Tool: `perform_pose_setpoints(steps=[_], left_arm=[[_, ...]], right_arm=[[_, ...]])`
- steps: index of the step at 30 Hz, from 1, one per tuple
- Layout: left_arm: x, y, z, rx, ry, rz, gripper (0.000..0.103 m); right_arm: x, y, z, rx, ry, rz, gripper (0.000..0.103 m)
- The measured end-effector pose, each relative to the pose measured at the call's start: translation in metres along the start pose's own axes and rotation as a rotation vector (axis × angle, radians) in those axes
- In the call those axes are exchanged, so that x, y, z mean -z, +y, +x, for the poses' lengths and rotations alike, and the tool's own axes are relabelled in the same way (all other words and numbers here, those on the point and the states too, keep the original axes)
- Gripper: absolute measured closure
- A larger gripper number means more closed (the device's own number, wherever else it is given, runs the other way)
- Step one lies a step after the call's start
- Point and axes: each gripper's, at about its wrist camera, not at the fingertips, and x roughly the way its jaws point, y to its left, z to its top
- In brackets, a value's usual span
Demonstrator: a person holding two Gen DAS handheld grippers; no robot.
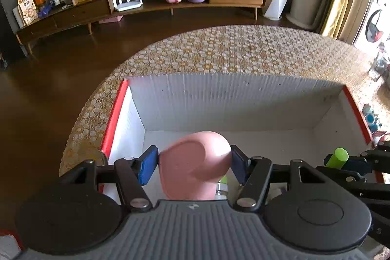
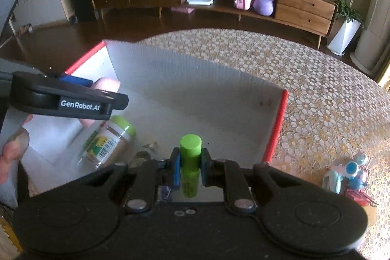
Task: Organize rigid objects
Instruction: 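Carry the piggy toy and highlighter over the shoebox with both grippers, then lower and release the piggy toy and highlighter into the box with both grippers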
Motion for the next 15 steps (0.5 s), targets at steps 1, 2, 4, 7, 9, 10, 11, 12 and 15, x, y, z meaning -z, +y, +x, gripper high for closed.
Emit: perform_pose_setpoints(steps=[1,2,4,7,9,10,11,12,15], left_arm=[[0.0,0.0,0.003,0.001,0.008,0.005,0.04],[0.0,-0.001,0.006,0.003,0.017,0.009,0.04],[0.0,-0.002,0.01,0.001,0.033,0.015,0.04],[0.001,-0.002,0.017,0.0,0.056,0.021,0.04],[0.001,-0.001,0.02,0.003,0.072,0.016,0.04],[0.0,0.0,0.02,0.006,0.079,0.013,0.04],[0.0,-0.001,0.021,0.007,0.084,0.01,0.04],[0.001,-0.001,0.022,0.009,0.093,0.007,0.04],[0.001,0.002,0.026,0.02,0.124,-0.005,0.04]], right_arm=[[-0.002,0.001,0.004,-0.002,0.008,-0.005,0.088],[-0.003,0.003,0.007,-0.001,0.015,-0.01,0.088],[-0.005,0.003,0.011,0.001,0.022,-0.018,0.088],[-0.005,0.006,0.017,0.005,0.033,-0.025,0.087],[-0.005,0.006,0.02,0.004,0.039,-0.022,0.087],[-0.005,0.006,0.021,0.002,0.043,-0.02,0.087],[-0.004,0.006,0.021,0.0,0.045,-0.019,0.086],[-0.004,0.006,0.021,0.0,0.042,-0.02,0.086],[-0.004,0.004,0.017,0.0,0.023,-0.011,0.083]])
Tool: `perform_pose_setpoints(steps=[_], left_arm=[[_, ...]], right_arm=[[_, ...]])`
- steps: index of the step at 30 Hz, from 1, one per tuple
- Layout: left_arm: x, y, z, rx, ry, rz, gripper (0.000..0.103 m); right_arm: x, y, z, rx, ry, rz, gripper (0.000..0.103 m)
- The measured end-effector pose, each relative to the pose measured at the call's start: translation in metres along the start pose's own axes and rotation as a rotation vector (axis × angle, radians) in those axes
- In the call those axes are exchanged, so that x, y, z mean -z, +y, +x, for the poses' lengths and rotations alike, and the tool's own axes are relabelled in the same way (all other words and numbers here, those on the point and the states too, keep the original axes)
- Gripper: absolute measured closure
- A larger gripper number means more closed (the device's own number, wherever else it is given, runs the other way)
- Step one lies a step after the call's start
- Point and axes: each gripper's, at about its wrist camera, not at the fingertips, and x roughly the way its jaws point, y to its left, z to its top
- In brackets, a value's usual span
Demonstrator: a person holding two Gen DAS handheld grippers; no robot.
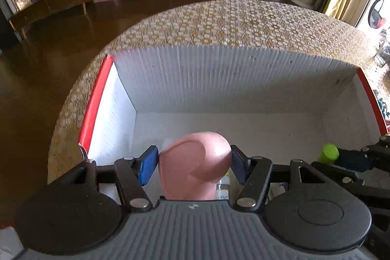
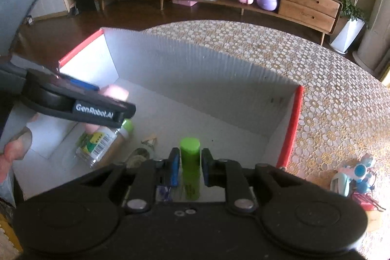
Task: Organize rigid objects
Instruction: 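Lower and release the piggy toy and highlighter into the box with both grippers, then withdraw both grippers from the box toward the yellow box and teal toy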
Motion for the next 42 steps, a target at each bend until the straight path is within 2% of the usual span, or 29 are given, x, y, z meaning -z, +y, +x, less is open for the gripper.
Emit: perform_pose_setpoints(steps=[5,14,20,22,29,33,42], left_arm=[[0.001,-0.002,0.004,-0.013,0.041,0.013,0.04],[0.008,-0.003,0.0,-0.006,0.044,-0.022,0.039],[0.012,-0.005,-0.015,0.004,0.002,-0.035,0.038],[0.014,-0.004,-0.022,0.015,-0.018,-0.053,0.028],[0.02,-0.01,-0.053,0.019,-0.088,-0.05,0.028],[0.025,-0.02,-0.071,0.016,-0.125,-0.025,0.028],[0.038,-0.04,-0.11,0.06,-0.2,-0.008,0.028]], right_arm=[[0.001,-0.002,-0.004,-0.005,0.005,0.002,0.08],[0.008,-0.006,-0.026,-0.037,-0.025,0.013,0.076],[0.014,-0.011,-0.041,-0.065,-0.036,0.028,0.073],[0.016,-0.012,-0.047,-0.075,-0.039,0.037,0.071],[0.026,-0.01,-0.073,-0.084,-0.082,0.029,0.063],[0.031,-0.007,-0.09,-0.077,-0.119,0.015,0.054],[0.044,-0.008,-0.12,-0.084,-0.179,0.021,0.039]])
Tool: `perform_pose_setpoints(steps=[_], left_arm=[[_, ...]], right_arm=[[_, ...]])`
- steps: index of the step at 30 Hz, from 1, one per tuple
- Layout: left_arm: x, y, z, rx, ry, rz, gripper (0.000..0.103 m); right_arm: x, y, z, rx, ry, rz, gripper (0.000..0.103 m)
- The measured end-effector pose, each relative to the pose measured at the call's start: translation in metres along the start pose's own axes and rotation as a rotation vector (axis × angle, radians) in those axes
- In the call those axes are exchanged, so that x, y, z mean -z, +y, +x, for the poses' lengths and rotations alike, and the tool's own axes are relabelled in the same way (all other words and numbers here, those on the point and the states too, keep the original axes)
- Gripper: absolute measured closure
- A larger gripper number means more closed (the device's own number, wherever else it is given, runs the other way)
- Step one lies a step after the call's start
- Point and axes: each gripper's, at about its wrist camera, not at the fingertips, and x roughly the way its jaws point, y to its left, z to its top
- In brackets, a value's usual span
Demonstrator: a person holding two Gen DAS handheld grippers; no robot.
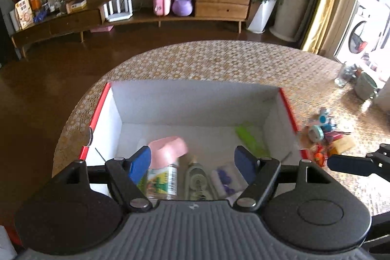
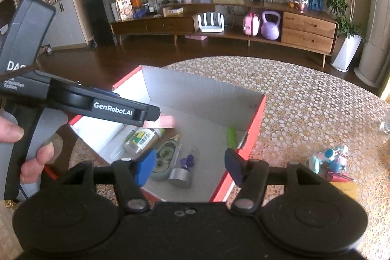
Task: Organize rigid objects
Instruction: 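Withdraw both grippers from the box toward the yellow box and teal toy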
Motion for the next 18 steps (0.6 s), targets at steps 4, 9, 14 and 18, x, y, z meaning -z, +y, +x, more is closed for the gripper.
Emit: perform_pose_setpoints(steps=[4,9,14,18], left_arm=[[0.0,-0.014,-0.014,0.033,-0.02,0.012,0.028],[0.006,-0.031,-0.024,0.069,-0.035,0.003,0.021],[0.012,-0.052,-0.031,0.08,-0.054,0.019,0.021],[0.016,-0.072,-0.033,0.106,-0.063,0.032,0.021]], right_arm=[[0.007,-0.009,-0.019,-0.005,-0.026,0.014,0.029],[0.021,-0.021,-0.042,0.017,-0.061,0.03,0.019],[0.037,-0.042,-0.066,0.036,-0.095,0.052,0.012],[0.054,-0.063,-0.079,0.076,-0.11,0.061,0.009]])
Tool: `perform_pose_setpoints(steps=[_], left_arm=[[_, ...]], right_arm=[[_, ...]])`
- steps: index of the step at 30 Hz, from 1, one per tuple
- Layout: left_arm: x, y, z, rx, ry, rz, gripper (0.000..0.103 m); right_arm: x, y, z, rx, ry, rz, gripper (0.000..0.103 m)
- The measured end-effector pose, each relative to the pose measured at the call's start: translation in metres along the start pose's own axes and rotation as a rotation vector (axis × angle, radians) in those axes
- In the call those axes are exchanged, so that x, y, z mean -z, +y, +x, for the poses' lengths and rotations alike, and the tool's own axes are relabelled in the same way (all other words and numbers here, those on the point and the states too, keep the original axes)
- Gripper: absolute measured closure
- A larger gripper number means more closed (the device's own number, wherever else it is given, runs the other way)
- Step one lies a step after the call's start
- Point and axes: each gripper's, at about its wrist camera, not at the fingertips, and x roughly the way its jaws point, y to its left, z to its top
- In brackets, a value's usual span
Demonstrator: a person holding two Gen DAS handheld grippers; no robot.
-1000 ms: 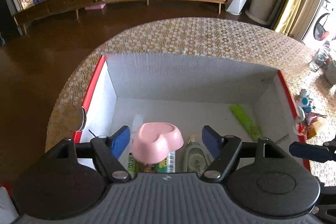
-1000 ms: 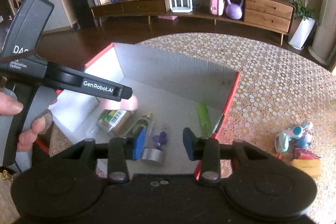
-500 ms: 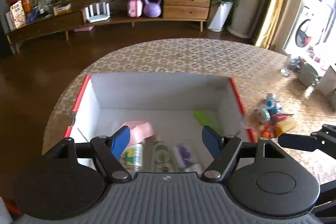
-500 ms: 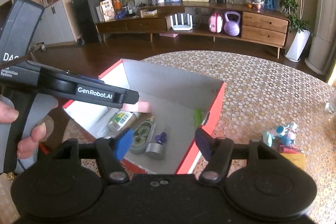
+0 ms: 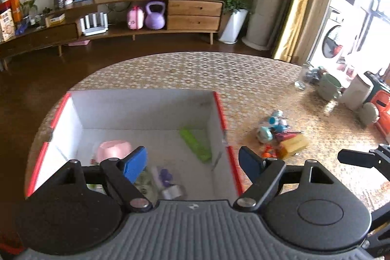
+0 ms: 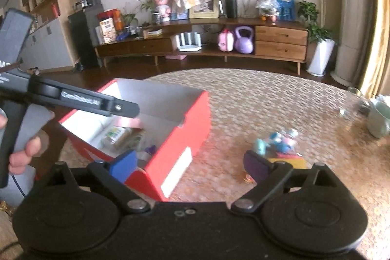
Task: Organize rigid objects
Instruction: 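Withdraw both grippers from the box toward the yellow box and teal toy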
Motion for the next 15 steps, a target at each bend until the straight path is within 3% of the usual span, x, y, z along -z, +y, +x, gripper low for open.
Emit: perform_pose_setpoints(steps=[7,10,15], left_arm=[[0.003,-0.035,0.005,0.044,-0.02,0.018,0.021],[0.002,-0.052,0.013,0.056,-0.019,0.028,0.013],[0.0,-0.074,0.029,0.074,-0.023,0.014,0.012]], right_arm=[[0.021,-0.033,-0.012,0.065,-0.003,0.02,0.007],[0.027,-0.044,-0.013,0.077,-0.001,0.032,0.007],[0.035,-0.058,-0.011,0.096,-0.007,0.032,0.007]])
